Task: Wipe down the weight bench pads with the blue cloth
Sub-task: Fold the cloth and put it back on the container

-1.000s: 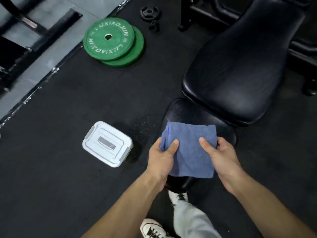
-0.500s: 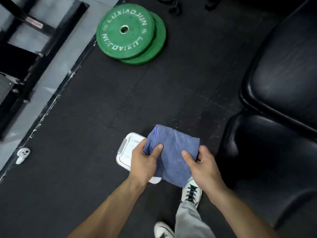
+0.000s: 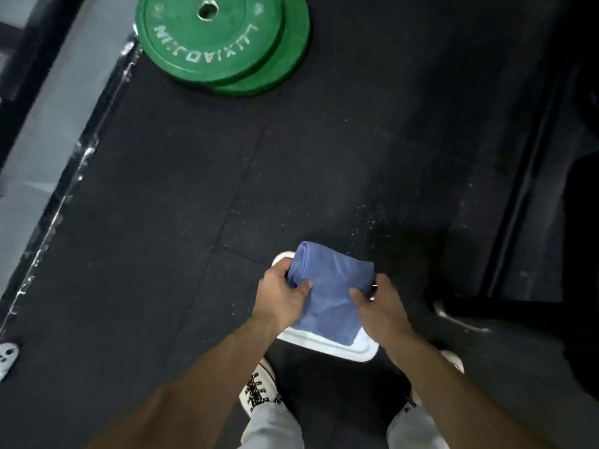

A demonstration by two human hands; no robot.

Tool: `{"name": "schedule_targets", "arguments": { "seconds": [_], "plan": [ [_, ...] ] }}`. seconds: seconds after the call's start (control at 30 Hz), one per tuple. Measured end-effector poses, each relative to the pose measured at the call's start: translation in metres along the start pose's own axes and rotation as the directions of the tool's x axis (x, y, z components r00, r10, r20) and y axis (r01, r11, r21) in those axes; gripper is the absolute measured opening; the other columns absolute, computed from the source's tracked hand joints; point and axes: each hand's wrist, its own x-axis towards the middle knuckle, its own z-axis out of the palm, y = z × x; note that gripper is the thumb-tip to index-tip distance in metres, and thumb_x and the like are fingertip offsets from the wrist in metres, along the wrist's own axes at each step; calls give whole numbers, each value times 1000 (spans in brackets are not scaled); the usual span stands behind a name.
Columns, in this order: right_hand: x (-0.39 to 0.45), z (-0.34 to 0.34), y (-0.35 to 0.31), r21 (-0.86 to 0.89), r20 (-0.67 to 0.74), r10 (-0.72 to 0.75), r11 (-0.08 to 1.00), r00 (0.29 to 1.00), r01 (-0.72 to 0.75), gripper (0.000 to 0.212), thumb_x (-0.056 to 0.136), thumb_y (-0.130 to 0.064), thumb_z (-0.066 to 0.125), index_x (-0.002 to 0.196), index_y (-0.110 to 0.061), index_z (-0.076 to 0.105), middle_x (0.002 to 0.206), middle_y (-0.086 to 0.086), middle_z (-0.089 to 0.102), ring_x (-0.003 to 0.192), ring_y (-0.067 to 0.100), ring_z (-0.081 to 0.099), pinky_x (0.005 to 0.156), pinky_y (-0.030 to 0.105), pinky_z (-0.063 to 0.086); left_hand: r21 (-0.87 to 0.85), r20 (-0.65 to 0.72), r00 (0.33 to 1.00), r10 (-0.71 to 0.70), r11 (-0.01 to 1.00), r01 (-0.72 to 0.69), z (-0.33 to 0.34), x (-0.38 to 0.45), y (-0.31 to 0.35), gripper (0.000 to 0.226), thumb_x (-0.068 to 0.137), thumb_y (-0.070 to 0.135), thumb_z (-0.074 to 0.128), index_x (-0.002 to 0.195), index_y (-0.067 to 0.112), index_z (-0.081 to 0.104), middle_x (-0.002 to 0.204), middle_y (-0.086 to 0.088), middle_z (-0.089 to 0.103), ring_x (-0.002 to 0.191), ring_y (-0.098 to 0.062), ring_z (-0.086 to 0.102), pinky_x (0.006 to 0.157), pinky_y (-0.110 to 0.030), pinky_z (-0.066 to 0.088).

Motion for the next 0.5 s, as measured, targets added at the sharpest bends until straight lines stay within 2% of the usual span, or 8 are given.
{"name": "schedule_targets", "arguments": {
  "seconds": [0.07, 0.13, 0.17, 0.23, 0.3, 0.37, 0.5],
  "plan": [
    [12, 20, 22, -44, 8, 54, 998, 998, -54, 24, 98, -21, 67, 116, -10, 56, 91, -8, 58, 94, 18, 59, 70, 23, 41, 78, 39, 999, 10, 997, -13, 7, 16, -29, 15, 86, 10, 75, 92, 20, 65, 83, 4, 71, 77, -18, 67, 62, -16, 50],
    [19, 34, 40, -109, 14, 121, 987, 993, -118, 20, 97, -27, 68, 105, -14, 55, 86, -9, 57, 90, 20, 58, 75, 27, 40, 151, 81, 997, 5, 988, -17, 11, 23, -52, 21, 87, 12, 76, 84, 25, 60, 76, 10, 66, 70, -13, 62, 55, -9, 43],
    [21, 38, 47, -153, 4, 140, 978, 990, -138, 21, 96, -30, 68, 103, -16, 54, 87, -7, 58, 90, 21, 57, 77, 28, 40, 205, 103, 995, -6, 979, -15, 12, 23, -62, 23, 88, 15, 75, 81, 26, 57, 75, 9, 64, 70, -14, 61, 56, -13, 44],
    [23, 43, 56, -225, -38, 153, 962, 987, -158, 24, 94, -35, 70, 101, -18, 54, 94, -2, 59, 91, 22, 56, 80, 31, 41, 350, 105, 995, -4, 936, -33, 14, 24, -77, 18, 89, 21, 73, 81, 24, 57, 76, 4, 65, 74, -21, 64, 65, -29, 52],
    [26, 44, 60, -251, -90, 158, 952, 983, -176, 25, 93, -36, 70, 102, -18, 55, 101, 3, 63, 91, 23, 57, 79, 32, 44, 398, 60, 998, 17, 916, -40, 15, 27, -84, 11, 91, 22, 69, 83, 24, 61, 81, 1, 70, 79, -26, 67, 74, -39, 57],
    [28, 44, 62, -270, -124, 157, 945, 980, -186, 28, 93, -36, 70, 106, -14, 59, 108, 8, 68, 92, 25, 60, 78, 33, 47, 352, 26, 1000, 11, 936, -20, 15, 28, -80, 11, 93, 19, 68, 85, 25, 64, 83, 0, 72, 79, -24, 68, 79, -40, 59],
    [30, 43, 60, -299, -104, 162, 936, 981, -186, 40, 94, -39, 69, 121, -11, 60, 120, 11, 68, 110, 33, 65, 86, 36, 51, 313, 58, 998, -24, 950, 5, 16, 30, -73, 6, 91, 20, 72, 90, 24, 69, 87, 1, 74, 85, -21, 70, 84, -38, 59]
  ]
}}
